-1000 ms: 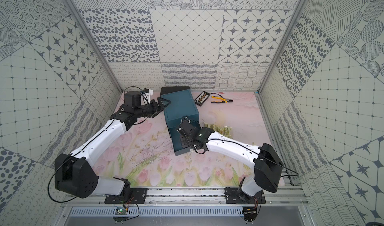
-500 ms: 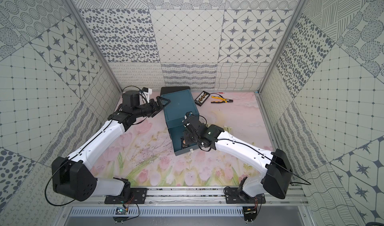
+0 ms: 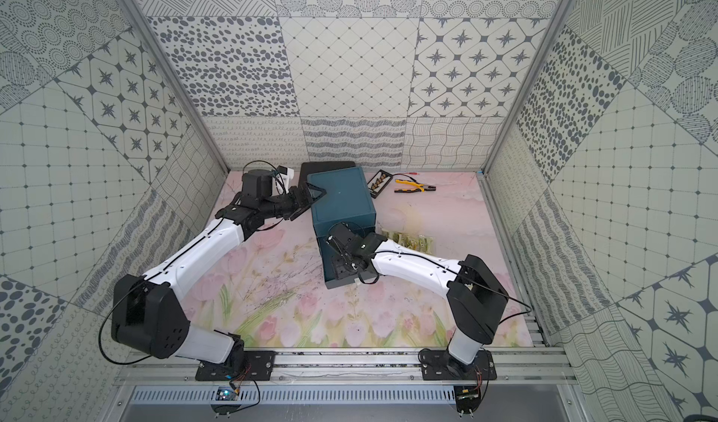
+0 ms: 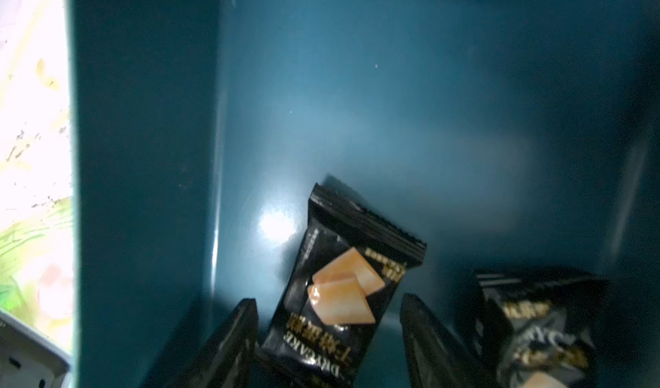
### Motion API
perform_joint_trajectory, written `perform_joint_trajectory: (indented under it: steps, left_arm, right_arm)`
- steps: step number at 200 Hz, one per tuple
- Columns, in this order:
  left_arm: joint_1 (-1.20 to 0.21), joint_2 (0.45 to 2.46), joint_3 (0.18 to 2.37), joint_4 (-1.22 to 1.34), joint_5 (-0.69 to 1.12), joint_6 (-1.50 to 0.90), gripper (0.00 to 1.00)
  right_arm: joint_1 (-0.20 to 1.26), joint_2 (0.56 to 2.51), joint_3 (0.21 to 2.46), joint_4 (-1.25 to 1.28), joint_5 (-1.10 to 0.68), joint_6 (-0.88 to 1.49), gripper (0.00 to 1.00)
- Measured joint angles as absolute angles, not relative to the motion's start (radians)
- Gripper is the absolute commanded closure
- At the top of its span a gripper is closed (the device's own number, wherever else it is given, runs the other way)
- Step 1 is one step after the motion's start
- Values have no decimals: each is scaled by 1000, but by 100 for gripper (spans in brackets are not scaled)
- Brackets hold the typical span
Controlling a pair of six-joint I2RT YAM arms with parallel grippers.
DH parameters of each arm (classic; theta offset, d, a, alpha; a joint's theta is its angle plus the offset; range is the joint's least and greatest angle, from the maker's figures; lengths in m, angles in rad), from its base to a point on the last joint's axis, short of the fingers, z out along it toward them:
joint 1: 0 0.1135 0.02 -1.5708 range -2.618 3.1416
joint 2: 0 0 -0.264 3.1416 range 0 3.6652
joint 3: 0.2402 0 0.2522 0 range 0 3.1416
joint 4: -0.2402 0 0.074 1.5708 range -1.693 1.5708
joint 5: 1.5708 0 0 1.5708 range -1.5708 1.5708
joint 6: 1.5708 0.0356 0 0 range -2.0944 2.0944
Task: Take the cookies out of the drawer
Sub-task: Pick up the cookie from the drawer.
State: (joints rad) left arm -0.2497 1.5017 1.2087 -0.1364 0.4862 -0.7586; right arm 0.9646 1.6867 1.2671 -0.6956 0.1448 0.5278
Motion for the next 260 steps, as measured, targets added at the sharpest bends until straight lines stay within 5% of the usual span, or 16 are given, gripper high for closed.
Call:
perform_joint_trajectory:
  steps: [34, 88, 116, 260]
  left_arm:
    - [-253, 1523, 1208, -125, 487, -764, 1]
    - [-253, 1521, 1201, -113, 491, -767, 1]
    - [-254, 1506, 1201, -113, 491, -766, 1]
    - [-255, 1410, 1222, -163, 466, -754, 1]
  right_arm:
    - [965, 1755, 1301, -696, 158, 539, 37]
    - [971, 1772, 1314, -682, 192, 550, 71]
    - [972, 1760, 1303, -666, 200, 558, 79]
    - [951, 1464, 1253, -707, 196, 512, 84]
